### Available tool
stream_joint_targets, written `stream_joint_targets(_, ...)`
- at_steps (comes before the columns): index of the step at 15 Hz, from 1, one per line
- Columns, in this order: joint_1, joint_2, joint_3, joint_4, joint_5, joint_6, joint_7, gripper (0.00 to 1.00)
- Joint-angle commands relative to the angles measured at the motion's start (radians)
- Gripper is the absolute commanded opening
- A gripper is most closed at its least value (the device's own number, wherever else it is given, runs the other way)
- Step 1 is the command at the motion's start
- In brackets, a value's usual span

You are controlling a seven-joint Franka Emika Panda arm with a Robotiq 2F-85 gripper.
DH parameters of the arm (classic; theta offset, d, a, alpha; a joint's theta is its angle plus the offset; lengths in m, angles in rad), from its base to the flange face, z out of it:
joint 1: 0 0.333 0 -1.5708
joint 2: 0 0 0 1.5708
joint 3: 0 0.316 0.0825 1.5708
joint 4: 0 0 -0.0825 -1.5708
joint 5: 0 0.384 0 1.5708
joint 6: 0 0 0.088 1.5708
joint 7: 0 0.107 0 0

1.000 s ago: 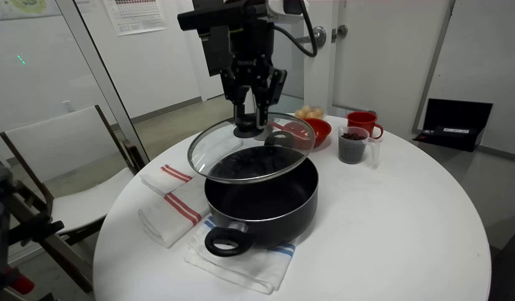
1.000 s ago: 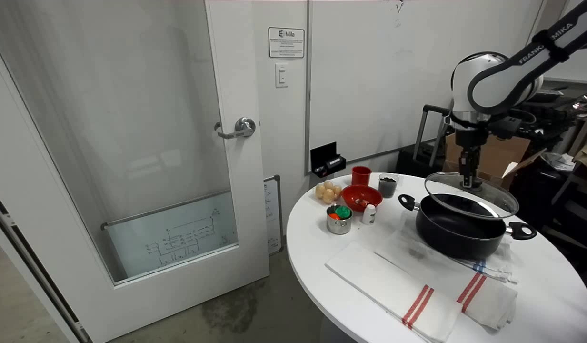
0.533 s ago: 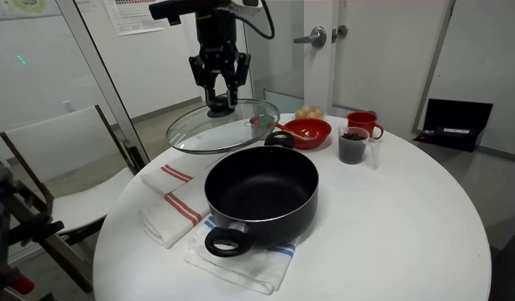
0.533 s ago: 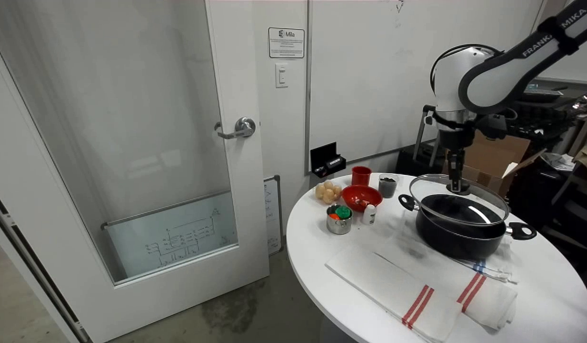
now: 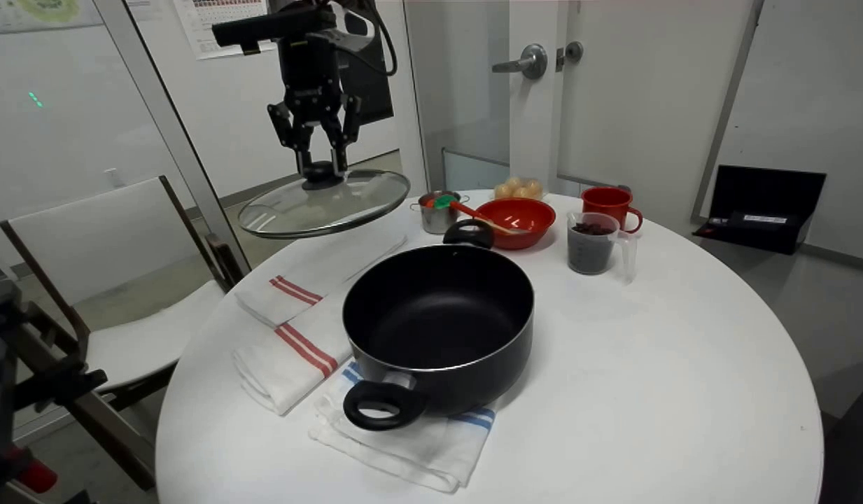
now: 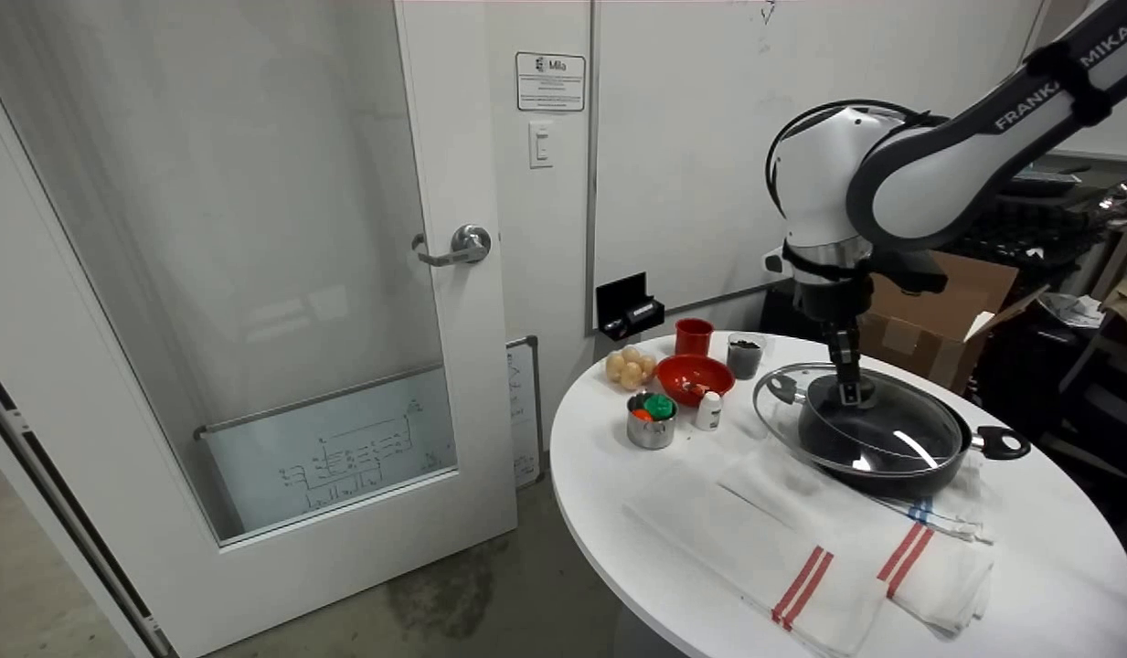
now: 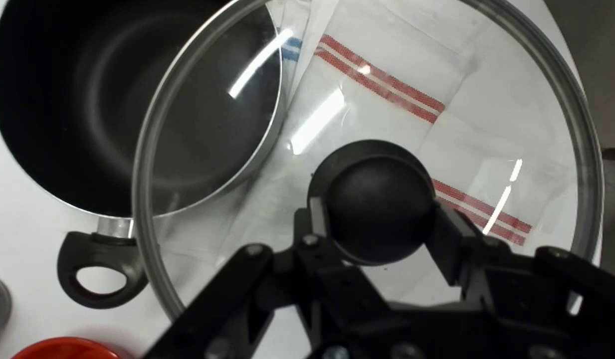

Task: Remove the glass lid from the pot.

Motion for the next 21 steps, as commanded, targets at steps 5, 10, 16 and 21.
stream_joint_targets(5,0.071,0.203,0.007,0.237,-0.062,-0.101,-0.012,0.25)
stream_joint_targets(10,0.099,0.334,0.003,0.370,-0.076,-0.125,-0.021,0.25)
stream_joint_targets(16,0.110,0.456,-0.002,0.515,-0.074,-0.137,-0.030,0.25)
stream_joint_targets(21,0.097,0.549,-0.016,0.606,-0.066,-0.112,-0.021,0.25)
